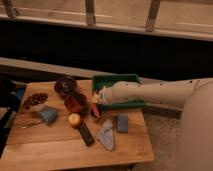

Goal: Place pepper in metal cup

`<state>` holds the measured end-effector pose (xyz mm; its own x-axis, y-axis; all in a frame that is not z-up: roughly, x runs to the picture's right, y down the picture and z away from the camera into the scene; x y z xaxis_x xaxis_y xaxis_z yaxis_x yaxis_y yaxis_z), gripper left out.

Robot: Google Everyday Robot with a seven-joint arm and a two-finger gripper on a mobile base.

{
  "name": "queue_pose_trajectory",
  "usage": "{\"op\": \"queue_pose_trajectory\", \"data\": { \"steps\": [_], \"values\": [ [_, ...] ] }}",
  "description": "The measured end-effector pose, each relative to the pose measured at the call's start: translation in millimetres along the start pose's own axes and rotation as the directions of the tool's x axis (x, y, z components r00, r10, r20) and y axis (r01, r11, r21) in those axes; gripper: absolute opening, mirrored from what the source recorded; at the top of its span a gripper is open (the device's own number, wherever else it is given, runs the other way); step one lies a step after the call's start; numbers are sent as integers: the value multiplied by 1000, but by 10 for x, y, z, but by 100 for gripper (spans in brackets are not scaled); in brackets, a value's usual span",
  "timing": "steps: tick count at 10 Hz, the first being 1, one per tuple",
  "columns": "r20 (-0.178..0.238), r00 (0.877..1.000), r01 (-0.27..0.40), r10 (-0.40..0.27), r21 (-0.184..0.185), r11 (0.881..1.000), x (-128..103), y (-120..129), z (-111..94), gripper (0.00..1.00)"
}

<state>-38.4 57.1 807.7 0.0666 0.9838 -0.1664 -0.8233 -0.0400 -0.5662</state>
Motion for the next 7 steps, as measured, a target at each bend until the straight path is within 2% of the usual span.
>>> {"op": "queue_pose_trajectory", "data": {
  "steps": [2,3,7],
  "values": [
    [-3,1000,9,-9,-14,1000,18,14,43,60],
    [-4,1000,13,-13,-18,1000,27,17,57,62],
    [-9,1000,17,-17,-28,999,84,24,71,62]
  ]
}}
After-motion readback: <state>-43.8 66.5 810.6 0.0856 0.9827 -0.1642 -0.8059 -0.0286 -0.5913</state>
